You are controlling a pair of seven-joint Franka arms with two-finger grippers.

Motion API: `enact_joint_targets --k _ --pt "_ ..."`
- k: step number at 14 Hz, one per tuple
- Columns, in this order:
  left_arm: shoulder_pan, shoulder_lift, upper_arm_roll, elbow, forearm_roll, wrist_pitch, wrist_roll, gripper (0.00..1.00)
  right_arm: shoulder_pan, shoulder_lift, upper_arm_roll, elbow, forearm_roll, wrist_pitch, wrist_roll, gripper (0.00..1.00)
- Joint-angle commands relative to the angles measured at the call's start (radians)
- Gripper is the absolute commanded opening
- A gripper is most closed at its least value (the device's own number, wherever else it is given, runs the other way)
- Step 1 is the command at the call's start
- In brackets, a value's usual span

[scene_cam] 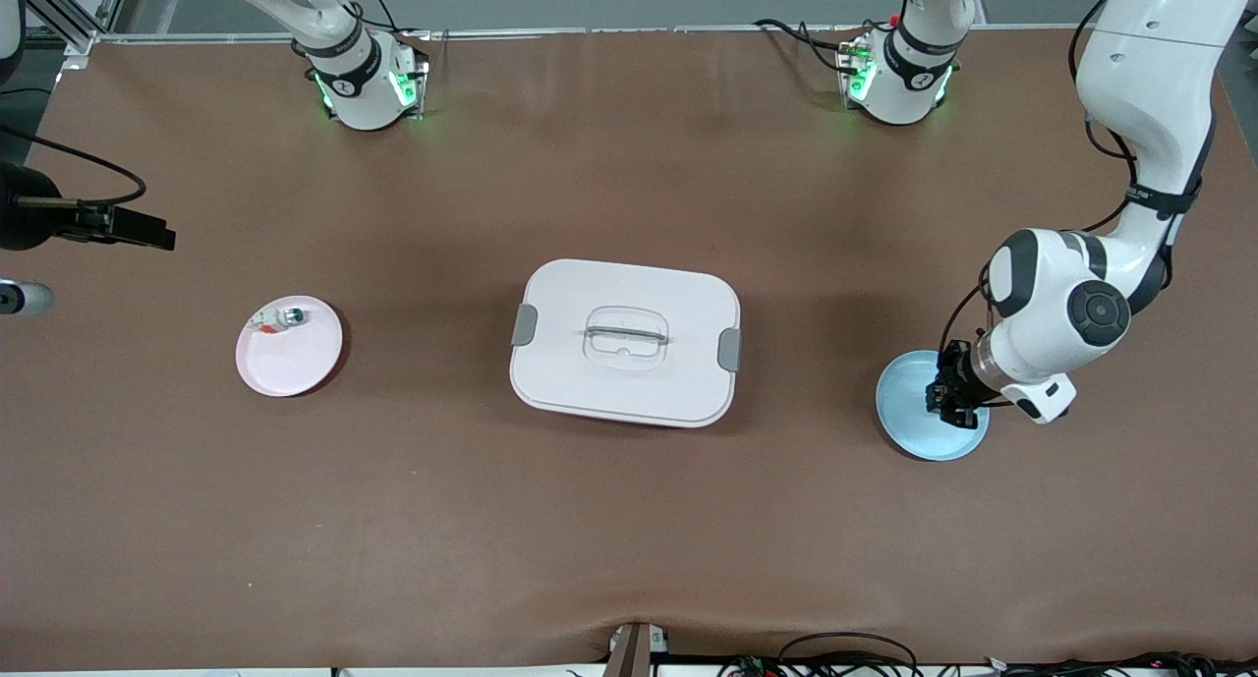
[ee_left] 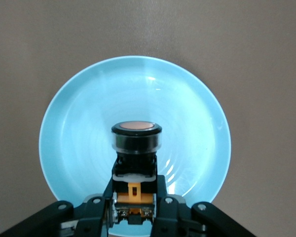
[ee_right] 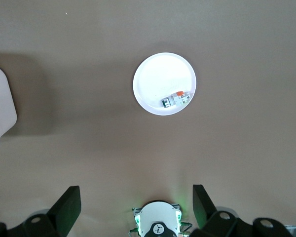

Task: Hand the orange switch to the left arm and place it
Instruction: 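Carry the switch with the left gripper over the light-blue plate, then lower the switch onto the light-blue plate and open the left gripper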

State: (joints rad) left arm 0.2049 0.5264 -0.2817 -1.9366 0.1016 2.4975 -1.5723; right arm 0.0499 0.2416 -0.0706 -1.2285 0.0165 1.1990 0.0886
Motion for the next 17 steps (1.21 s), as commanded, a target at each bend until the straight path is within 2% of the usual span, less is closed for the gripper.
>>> enact_joint_targets --k 1,8,15,17 --pt "-0.01 0.035 -0.001 0.022 0.029 0.03 -0.028 0.0 -0.013 -0.042 0.009 -0.048 0.006 0.021 -0.01 1.0" --pt "-0.005 0.078 0.001 0.022 0.03 0.055 -0.028 0.0 -0.013 -0.195 0.009 -0.249 0.006 0.189 -0.012 1.0" --pt "-0.007 0.087 0.006 0.018 0.03 0.055 -0.026 0.0 -0.013 -0.231 0.006 -0.258 0.017 0.223 -0.013 1.0" --pt "-0.007 0.087 0.007 0.018 0.064 0.055 -0.026 0.0 -0.013 -0.231 0.006 -0.258 0.019 0.228 -0.015 1.0"
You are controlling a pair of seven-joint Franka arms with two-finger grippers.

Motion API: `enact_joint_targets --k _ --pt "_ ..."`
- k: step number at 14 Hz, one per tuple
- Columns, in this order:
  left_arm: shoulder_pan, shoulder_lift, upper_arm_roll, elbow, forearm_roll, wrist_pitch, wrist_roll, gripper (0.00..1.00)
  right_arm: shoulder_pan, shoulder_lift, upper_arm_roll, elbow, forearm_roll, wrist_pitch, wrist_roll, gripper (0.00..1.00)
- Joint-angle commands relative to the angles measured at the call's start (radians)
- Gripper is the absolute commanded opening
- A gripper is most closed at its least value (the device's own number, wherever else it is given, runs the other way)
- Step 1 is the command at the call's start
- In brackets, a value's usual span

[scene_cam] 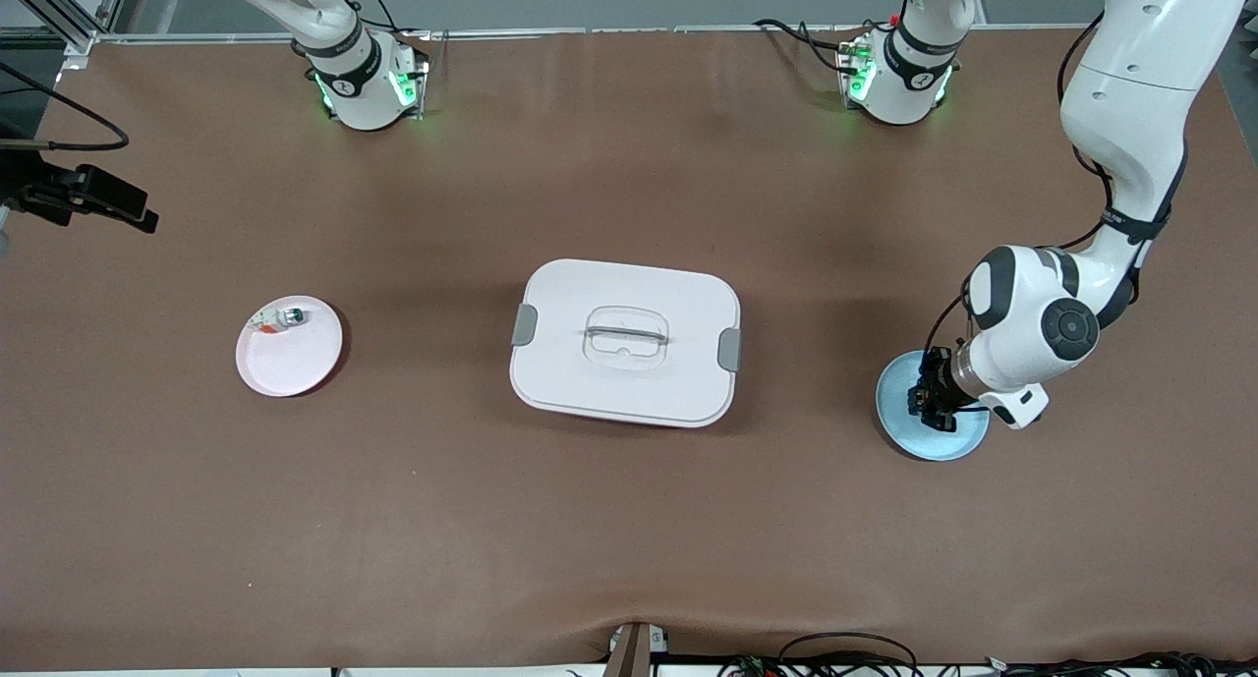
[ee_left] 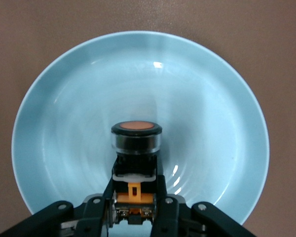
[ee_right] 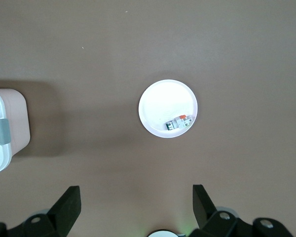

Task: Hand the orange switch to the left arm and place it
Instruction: 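Lower the switch onto the light-blue plate and open the left gripper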

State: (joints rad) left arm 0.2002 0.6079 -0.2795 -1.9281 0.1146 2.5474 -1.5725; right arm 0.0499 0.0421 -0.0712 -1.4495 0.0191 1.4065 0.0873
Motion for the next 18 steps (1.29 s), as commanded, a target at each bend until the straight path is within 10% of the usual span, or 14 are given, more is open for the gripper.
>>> enact_joint_targets --k 1,2,3,18 --pt "-0.001 0.007 0.005 0.011 0.063 0.005 -0.026 0.06 -0.015 -0.033 0.007 -0.037 0.016 0.022 -0.014 1.0" --pt "-0.001 0.01 0.005 0.012 0.066 0.005 -0.024 0.77 -0.013 -0.031 0.005 -0.038 0.016 0.022 -0.014 1.0" --pt "-0.001 0.009 0.005 0.014 0.066 0.005 -0.026 1.0 -0.013 -0.033 0.005 -0.046 0.016 0.025 -0.014 1.0" --pt "0.01 -0.157 0.014 0.012 -0.013 -0.122 0.134 1.0 -0.012 -0.139 0.004 -0.184 0.016 0.083 -0.014 1.0"
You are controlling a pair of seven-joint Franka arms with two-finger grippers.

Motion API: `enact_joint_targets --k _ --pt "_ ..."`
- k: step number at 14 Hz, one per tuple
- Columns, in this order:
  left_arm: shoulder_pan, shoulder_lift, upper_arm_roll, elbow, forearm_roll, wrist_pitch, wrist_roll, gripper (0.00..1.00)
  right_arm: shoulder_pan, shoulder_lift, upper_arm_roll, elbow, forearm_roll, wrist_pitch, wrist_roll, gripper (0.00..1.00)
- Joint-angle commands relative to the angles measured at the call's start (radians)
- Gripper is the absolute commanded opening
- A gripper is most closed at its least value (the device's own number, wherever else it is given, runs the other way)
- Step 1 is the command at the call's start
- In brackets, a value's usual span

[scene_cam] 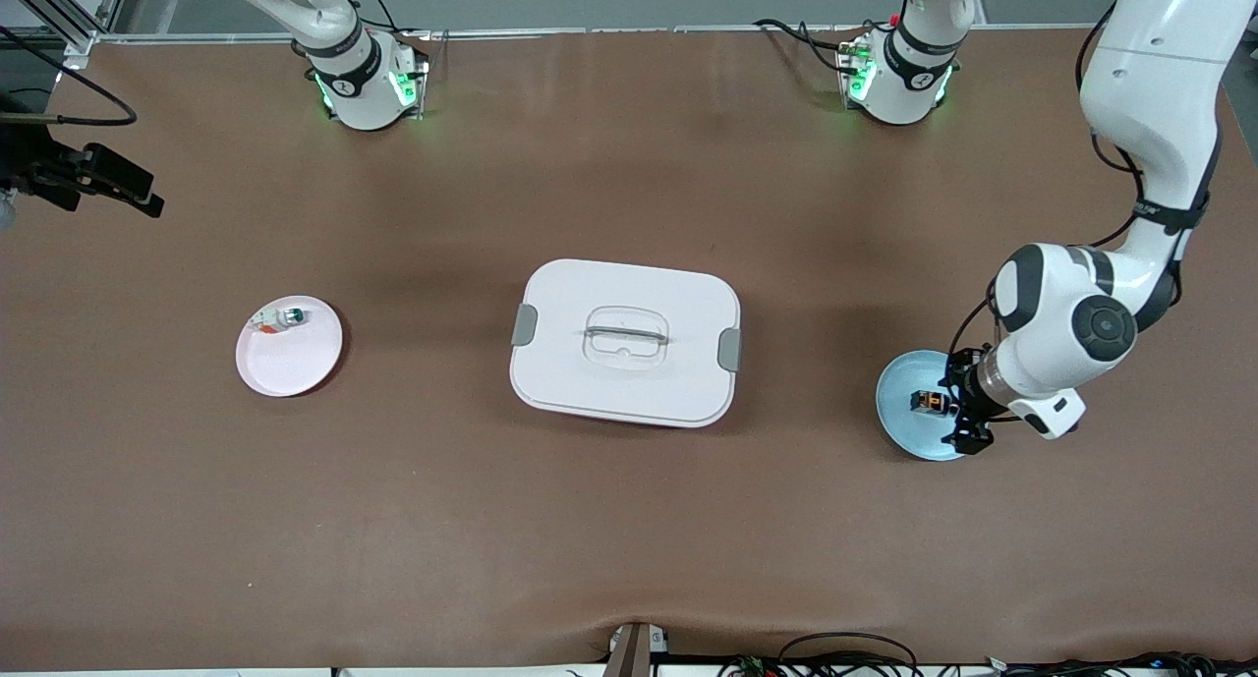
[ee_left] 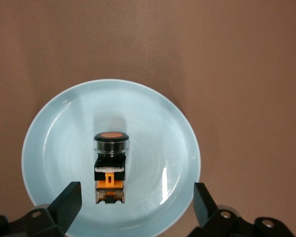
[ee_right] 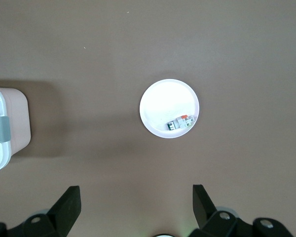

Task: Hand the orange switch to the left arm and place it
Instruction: 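Lower the switch onto the light-blue plate and open the left gripper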

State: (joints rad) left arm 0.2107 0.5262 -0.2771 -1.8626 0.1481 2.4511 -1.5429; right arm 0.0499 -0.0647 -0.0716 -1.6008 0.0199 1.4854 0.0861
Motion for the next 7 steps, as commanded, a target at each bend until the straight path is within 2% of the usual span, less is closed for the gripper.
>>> enact_joint_targets --k 1,4,7 --pt "-0.002 -0.096 0.021 -0.073 -0.086 -0.027 0.222 1.0 -0.012 -0.033 0.004 -0.034 0.015 0.006 -0.012 1.0" --pt "-0.011 -0.153 0.033 -0.11 -0.139 -0.029 0.607 1.0 -0.012 -0.036 0.004 -0.031 0.015 0.015 -0.012 1.0" --pt "-0.022 -0.175 0.036 -0.122 -0.203 -0.03 1.072 1.0 -0.012 -0.049 0.004 -0.031 0.015 0.03 -0.012 1.0"
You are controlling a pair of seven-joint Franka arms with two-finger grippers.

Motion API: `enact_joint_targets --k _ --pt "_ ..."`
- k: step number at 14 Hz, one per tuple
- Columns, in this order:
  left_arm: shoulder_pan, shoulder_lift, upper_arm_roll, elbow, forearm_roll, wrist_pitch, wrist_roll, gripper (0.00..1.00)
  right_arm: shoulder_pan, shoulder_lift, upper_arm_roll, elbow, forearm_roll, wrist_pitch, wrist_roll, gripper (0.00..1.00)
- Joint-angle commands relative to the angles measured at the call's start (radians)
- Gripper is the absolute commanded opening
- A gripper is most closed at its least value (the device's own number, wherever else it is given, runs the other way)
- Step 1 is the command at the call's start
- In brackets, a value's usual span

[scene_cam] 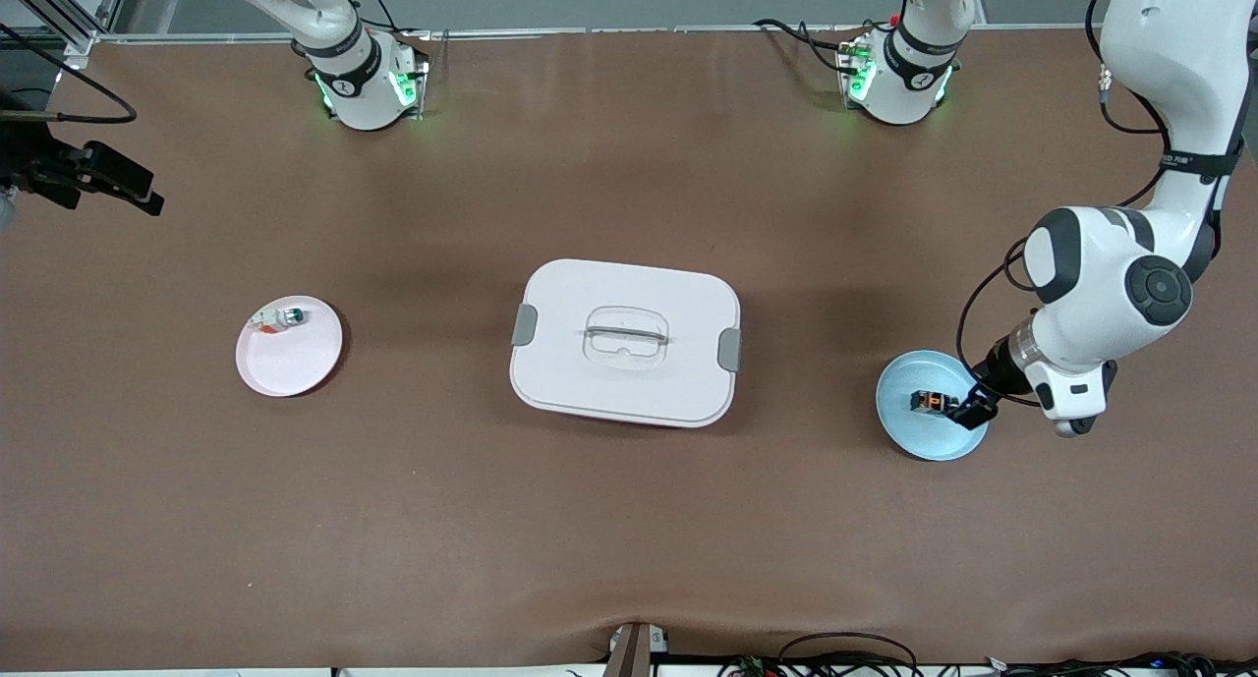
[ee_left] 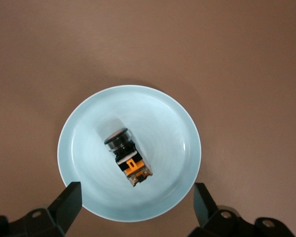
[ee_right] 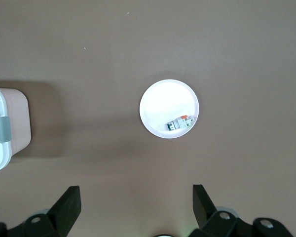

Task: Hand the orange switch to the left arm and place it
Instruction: 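Lower the switch onto the light-blue plate and open the left gripper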

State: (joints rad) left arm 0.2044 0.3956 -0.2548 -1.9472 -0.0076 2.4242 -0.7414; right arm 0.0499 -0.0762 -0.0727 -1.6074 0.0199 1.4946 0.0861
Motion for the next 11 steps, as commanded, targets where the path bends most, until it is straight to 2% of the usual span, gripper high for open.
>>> enact_joint_targets --k 1,4,7,11 --pt "-0.017 -0.053 0.014 -0.044 -0.052 -0.004 0.387 1.0 -0.012 -0.039 0.005 -0.025 0.015 0.027 -0.012 1.0" --pt "-0.06 -0.07 0.052 -0.038 -0.061 -0.026 0.736 1.0 -0.013 -0.042 0.005 -0.025 0.014 0.032 -0.028 1.0" --pt "-0.12 -0.116 0.123 -0.033 -0.097 -0.037 0.726 1.0 -0.013 -0.043 0.004 -0.026 0.014 0.032 -0.028 1.0" --pt "-0.099 -0.161 0.124 0.05 -0.077 -0.134 0.683 1.0 -0.012 -0.045 0.005 -0.025 0.0 0.033 -0.062 1.0"
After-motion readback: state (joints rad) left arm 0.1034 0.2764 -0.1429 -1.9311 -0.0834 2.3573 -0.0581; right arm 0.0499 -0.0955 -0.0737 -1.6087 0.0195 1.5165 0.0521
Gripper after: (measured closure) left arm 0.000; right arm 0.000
